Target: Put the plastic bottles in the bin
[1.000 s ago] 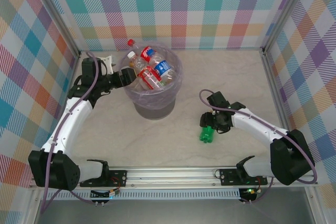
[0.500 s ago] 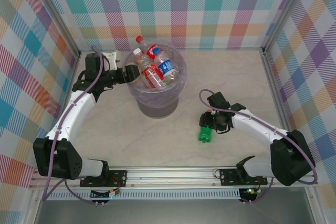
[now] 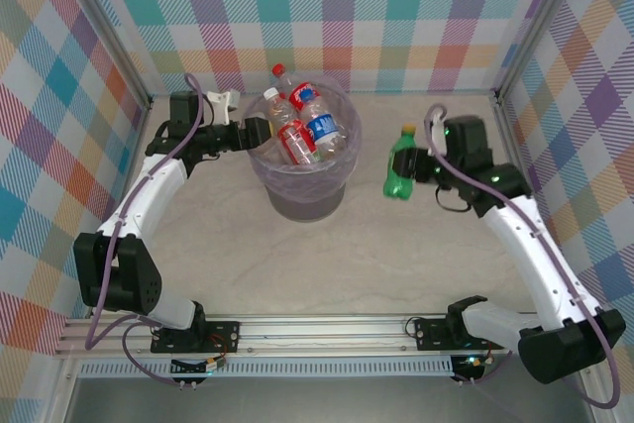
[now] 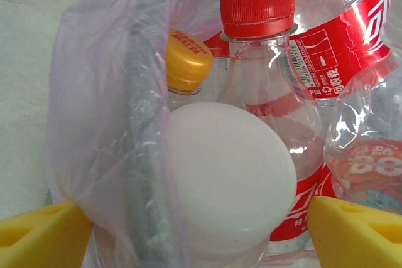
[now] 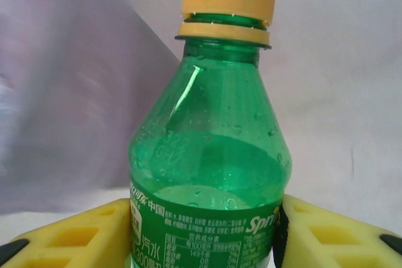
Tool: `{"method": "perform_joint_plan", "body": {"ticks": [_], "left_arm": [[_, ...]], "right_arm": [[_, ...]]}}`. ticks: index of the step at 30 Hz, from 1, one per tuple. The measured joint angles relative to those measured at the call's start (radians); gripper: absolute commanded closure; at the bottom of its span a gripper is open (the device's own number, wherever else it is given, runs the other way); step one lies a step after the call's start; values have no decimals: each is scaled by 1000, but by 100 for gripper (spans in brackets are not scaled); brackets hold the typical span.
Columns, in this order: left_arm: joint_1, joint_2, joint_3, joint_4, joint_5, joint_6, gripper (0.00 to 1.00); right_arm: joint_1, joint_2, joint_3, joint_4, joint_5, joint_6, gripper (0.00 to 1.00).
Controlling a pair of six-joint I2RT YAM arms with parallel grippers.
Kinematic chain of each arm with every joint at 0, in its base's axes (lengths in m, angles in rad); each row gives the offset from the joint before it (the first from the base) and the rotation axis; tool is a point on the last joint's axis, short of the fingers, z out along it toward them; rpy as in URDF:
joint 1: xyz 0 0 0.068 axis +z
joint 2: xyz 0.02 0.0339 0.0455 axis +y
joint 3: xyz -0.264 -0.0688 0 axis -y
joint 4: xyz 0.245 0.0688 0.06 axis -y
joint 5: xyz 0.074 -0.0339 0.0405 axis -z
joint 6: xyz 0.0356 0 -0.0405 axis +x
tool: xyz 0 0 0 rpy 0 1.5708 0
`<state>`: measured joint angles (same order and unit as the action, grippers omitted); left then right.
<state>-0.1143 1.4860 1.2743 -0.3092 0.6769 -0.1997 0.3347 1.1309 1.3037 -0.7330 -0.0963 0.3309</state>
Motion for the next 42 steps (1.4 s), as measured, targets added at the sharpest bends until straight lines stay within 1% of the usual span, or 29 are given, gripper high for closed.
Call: {"method": "perform_joint_plan", "body": {"ticks": [3, 5, 8, 12, 17, 23, 27, 35, 42], "left_arm": [[0, 0, 0, -3, 5, 2, 12], [0, 0, 5, -15, 5, 7, 11], [0, 4, 25, -44, 7, 11, 11], [-1, 37, 79, -95, 19, 20, 11], [-11, 85, 150, -164, 16, 63, 11], [-43, 89, 161, -186, -13, 73, 11], [-67, 107, 173, -185, -23, 74, 11], [-68, 121, 185, -185, -16, 80, 10], [-68, 121, 185, -186, -16, 85, 7]], "right_arm": [[0, 54, 171, 3, -11, -60, 48], [0, 117, 280, 13, -19, -87, 49], [6, 225, 405, 36, -43, -116, 49], [21, 364, 505, 58, -81, -138, 49], [32, 471, 529, 64, -155, -145, 49], [45, 481, 529, 66, -216, -145, 49], [53, 482, 530, 66, -218, -147, 49], [55, 487, 550, 53, -204, -160, 49], [78, 547, 569, 50, -190, -160, 47]]}}
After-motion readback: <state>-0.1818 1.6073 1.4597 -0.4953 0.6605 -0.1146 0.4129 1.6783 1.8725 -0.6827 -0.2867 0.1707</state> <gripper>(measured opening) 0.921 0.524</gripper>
